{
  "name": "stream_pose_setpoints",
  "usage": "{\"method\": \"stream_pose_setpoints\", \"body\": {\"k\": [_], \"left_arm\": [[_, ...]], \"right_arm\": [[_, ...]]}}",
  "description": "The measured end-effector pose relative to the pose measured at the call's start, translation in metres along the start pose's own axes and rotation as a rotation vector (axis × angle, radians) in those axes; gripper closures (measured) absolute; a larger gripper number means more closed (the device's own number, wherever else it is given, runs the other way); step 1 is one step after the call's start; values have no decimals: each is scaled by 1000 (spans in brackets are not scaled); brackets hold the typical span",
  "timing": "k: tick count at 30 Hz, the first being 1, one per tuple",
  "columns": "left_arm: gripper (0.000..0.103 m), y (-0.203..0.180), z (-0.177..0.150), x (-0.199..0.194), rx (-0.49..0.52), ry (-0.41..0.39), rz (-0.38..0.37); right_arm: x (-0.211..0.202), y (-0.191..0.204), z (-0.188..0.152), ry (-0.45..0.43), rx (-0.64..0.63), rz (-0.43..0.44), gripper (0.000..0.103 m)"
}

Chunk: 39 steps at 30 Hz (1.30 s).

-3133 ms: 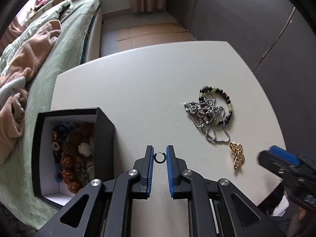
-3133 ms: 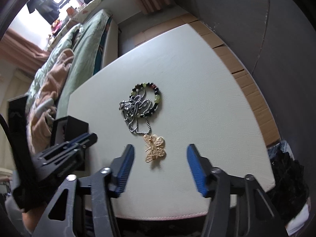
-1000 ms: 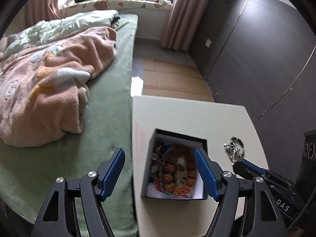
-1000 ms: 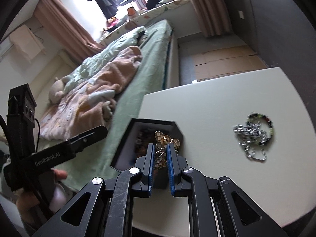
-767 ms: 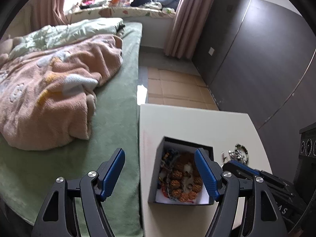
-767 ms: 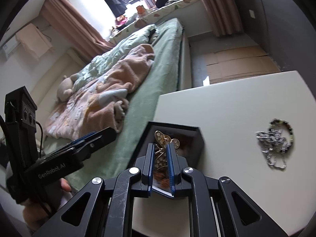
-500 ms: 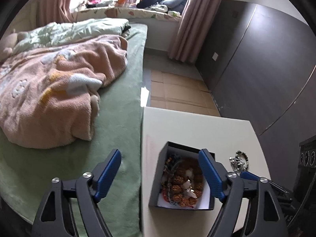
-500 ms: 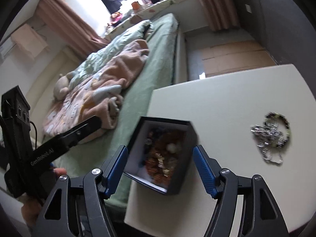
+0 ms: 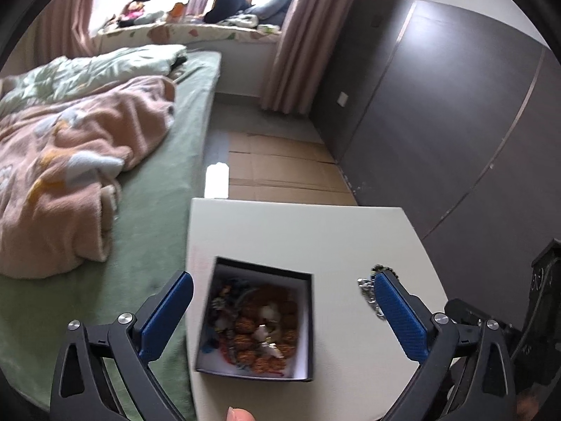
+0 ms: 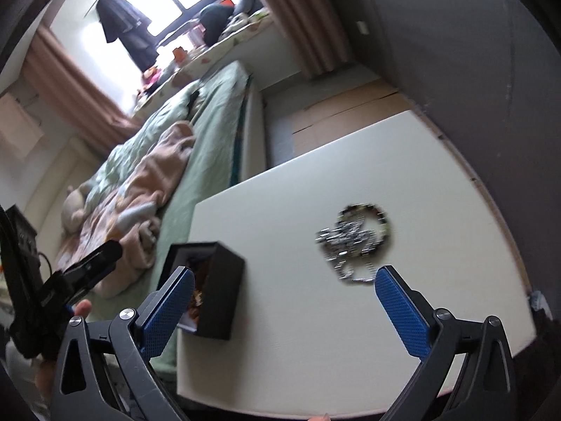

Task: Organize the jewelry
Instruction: 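Reach the left tool to the silver chain necklace and grasp its pendant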

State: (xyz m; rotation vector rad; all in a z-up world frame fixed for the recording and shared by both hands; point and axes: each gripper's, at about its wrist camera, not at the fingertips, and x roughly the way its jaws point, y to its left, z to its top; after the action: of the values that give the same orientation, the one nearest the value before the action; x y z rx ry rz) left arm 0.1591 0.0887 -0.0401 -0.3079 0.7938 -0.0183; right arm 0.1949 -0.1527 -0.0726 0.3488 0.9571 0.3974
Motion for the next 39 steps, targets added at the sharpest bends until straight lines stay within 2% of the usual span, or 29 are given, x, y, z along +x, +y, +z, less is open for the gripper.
{"method": "stream_pose_setpoints", "body": {"k": [8,19,25,29,32,36,37,39], "left_arm": [[0,-33,1,17,50,34,-30],[0,-84,-5,42,151,85,-47],[0,-103,-5,65,201,154,-36],[2,-114,-6,81,233,206,-52],[7,-121,-5,92,250,238,-49],[32,-125,-8,113,294,313,-16],[36,-123,-10,120,296,344,-12],[36,-119,-14,135,285,399,-6]], "right_arm": [[-15,-32,9,-46,29,-18,0],[-24,-81,17,4,116,-76,0],[-25,-108,22,8,175,-116,0],[-24,-124,25,11,224,-111,0],[-21,-131,28,17,244,-108,0],[-15,-132,29,28,257,-104,0],[-13,-132,30,33,259,-101,0],[-9,-132,32,42,265,-97,0]]}}
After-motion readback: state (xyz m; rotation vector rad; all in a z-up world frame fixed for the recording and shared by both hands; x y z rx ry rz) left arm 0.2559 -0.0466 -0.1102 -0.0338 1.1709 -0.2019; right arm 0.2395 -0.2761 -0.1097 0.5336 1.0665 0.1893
